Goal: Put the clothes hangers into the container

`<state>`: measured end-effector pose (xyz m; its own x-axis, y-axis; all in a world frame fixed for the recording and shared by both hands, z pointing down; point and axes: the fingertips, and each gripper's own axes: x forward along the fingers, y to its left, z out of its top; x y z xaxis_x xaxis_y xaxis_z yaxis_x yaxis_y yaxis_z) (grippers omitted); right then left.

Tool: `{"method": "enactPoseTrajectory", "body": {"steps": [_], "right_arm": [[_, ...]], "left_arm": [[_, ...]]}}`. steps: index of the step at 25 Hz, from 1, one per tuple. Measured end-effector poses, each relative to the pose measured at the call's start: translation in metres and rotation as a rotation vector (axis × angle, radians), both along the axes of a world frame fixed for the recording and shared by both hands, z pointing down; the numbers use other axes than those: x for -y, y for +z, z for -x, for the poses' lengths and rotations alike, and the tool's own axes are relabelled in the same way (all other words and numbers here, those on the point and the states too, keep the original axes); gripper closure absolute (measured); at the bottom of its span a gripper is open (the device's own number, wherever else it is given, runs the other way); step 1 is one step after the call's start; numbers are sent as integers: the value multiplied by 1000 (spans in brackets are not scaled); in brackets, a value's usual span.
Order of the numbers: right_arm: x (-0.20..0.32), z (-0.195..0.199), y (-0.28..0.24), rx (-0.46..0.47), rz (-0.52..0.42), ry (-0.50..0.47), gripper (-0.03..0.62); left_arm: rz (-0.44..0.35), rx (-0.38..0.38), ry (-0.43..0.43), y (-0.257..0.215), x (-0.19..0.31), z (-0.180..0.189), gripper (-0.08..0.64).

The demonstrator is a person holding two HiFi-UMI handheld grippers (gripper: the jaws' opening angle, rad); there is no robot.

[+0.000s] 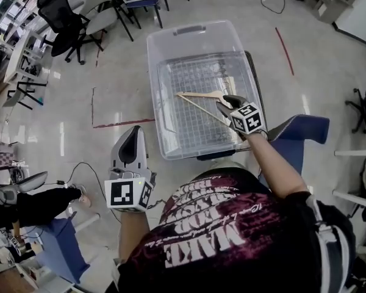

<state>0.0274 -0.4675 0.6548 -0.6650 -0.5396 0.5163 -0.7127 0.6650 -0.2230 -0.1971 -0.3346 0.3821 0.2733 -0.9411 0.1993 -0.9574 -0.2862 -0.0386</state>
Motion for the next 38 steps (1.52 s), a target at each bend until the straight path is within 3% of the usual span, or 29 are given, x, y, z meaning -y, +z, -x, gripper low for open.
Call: {"method": "enactPoseTrajectory", "body": {"steps": [3,8,19,27,38], "right_arm": [[-22,6,-48,28,-154,-11,588],[-48,9,-91,14,-262,-10,589],[-135,10,-202,101,-456,31,589],[-197,-1,-274,81,-544,56,589],[-226,-21,-297,62,-560,76,589]], "left_arm": [[-16,13,3,-3,-10,6,554],[-49,74,23,-6,-29,5,554],[-114,16,51,-26,-80,18,554],[-146,1,112,-32,-112,5,554],[-139,-11,160,-30,-127,-18,554]]}}
